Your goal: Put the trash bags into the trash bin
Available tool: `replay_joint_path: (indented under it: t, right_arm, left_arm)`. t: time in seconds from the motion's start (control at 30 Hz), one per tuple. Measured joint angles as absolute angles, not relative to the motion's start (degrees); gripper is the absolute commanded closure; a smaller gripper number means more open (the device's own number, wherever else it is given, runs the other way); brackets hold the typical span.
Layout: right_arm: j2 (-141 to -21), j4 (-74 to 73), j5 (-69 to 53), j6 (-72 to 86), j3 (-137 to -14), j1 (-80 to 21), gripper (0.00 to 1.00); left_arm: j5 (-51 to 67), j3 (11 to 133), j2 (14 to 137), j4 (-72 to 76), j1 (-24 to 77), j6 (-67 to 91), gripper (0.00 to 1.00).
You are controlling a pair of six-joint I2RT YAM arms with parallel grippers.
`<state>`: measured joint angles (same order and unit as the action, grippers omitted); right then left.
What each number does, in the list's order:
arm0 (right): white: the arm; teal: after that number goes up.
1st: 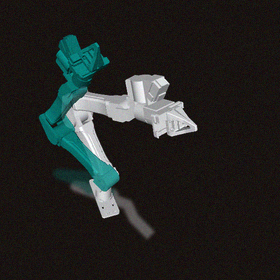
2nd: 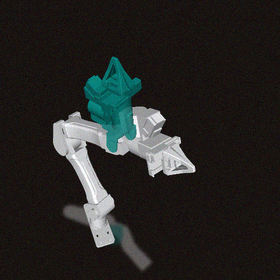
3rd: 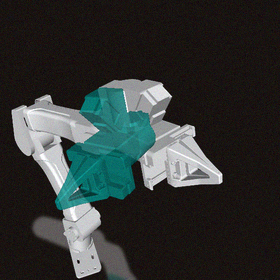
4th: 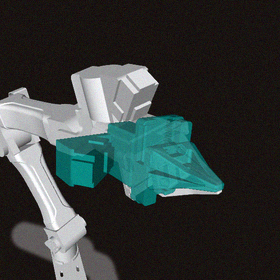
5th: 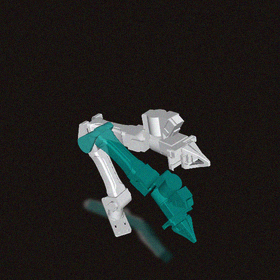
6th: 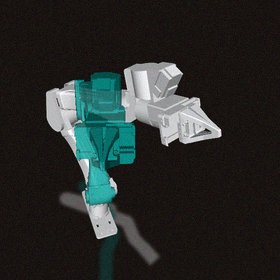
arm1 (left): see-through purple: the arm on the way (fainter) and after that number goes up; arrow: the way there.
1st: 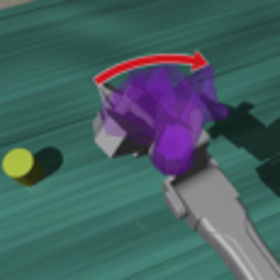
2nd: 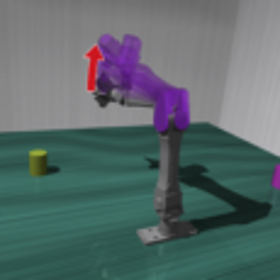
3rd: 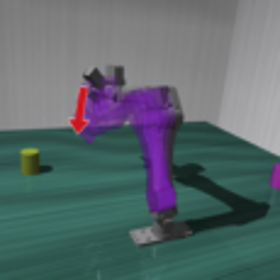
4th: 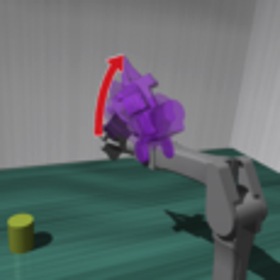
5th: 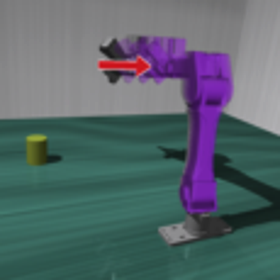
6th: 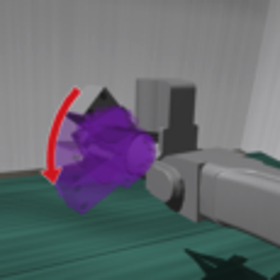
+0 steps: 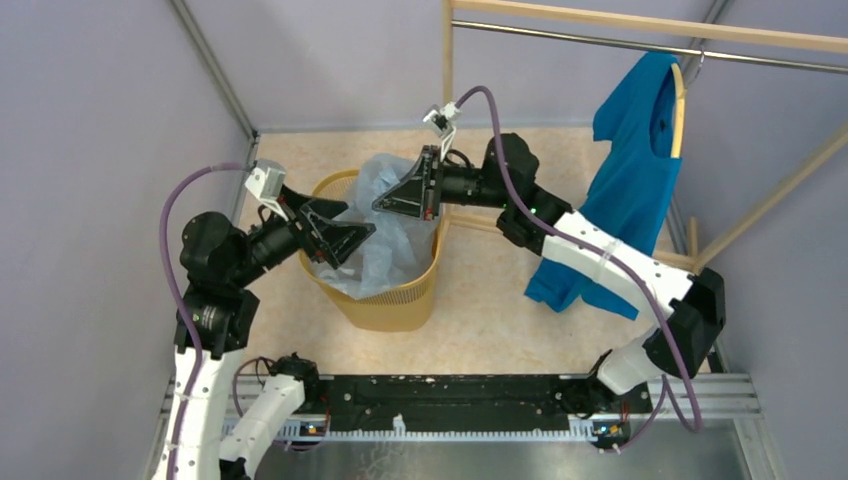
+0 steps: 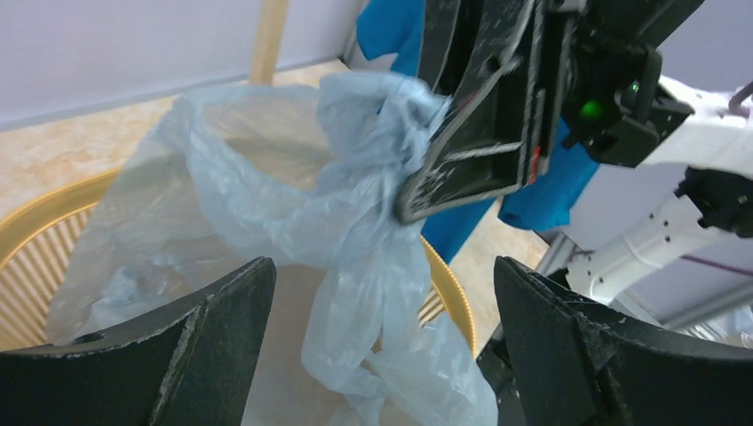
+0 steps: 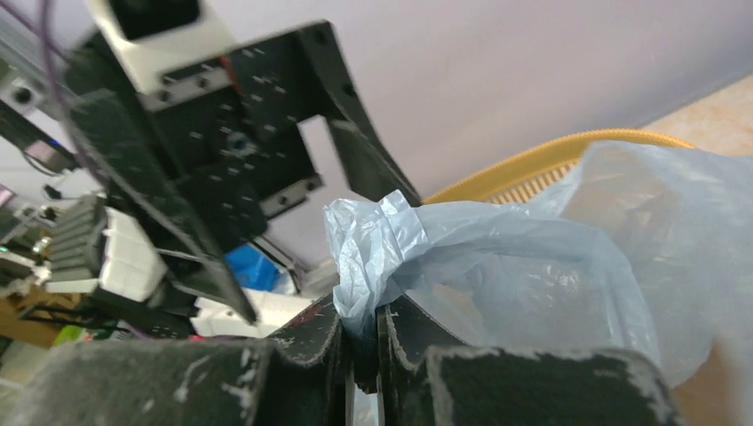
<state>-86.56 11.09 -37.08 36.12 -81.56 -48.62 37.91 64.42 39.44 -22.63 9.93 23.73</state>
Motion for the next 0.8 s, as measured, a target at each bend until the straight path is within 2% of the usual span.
replay_joint_path:
  t: [0.03, 0.17, 0.27, 0.33, 0.4, 0.47, 0.53, 0.67, 0.8]
  right_arm:
    - [-85.7, 11.6, -36.9, 36.8, -81.3, -48.6, 0.84]
    - [-81.9, 15.0, -36.5, 39.8, -79.4, -48.6, 0.53]
    - [-79.6, 17.8, -36.1, 41.7, -77.1, -48.6, 0.37]
    - [-79.0, 18.9, -35.9, 42.6, -76.5, -48.6, 0.32]
    - [-78.9, 19.3, -35.5, 42.9, -76.2, -48.6, 0.32]
    - [-78.8, 19.3, -35.0, 42.9, -75.7, -48.6, 0.37]
    - [-78.8, 18.8, -34.4, 42.7, -75.3, -48.6, 0.46]
    - [-78.6, 18.2, -33.1, 42.1, -74.5, -48.6, 0.63]
    - [-77.6, 17.4, -32.0, 42.0, -73.5, -48.6, 0.65]
  left_arm:
    - [39.6, 64.4, 40.0, -22.2, 9.9, 23.5, 0.02]
    - [42.6, 64.4, 40.8, -21.1, 9.9, 22.7, 0.10]
    - [43.3, 64.5, 41.1, -20.4, 9.9, 22.4, 0.11]
    - [43.7, 64.6, 41.2, -19.6, 9.9, 22.5, 0.11]
    - [43.7, 64.6, 41.1, -19.3, 9.9, 22.6, 0.11]
    - [43.6, 64.6, 41.1, -18.9, 9.9, 22.8, 0.11]
    - [43.2, 64.6, 41.2, -18.4, 9.9, 23.5, 0.06]
    - [43.7, 64.6, 42.0, -16.4, 9.9, 25.6, 0.03]
    - [46.7, 64.6, 44.9, -14.3, 9.9, 28.5, 0.01]
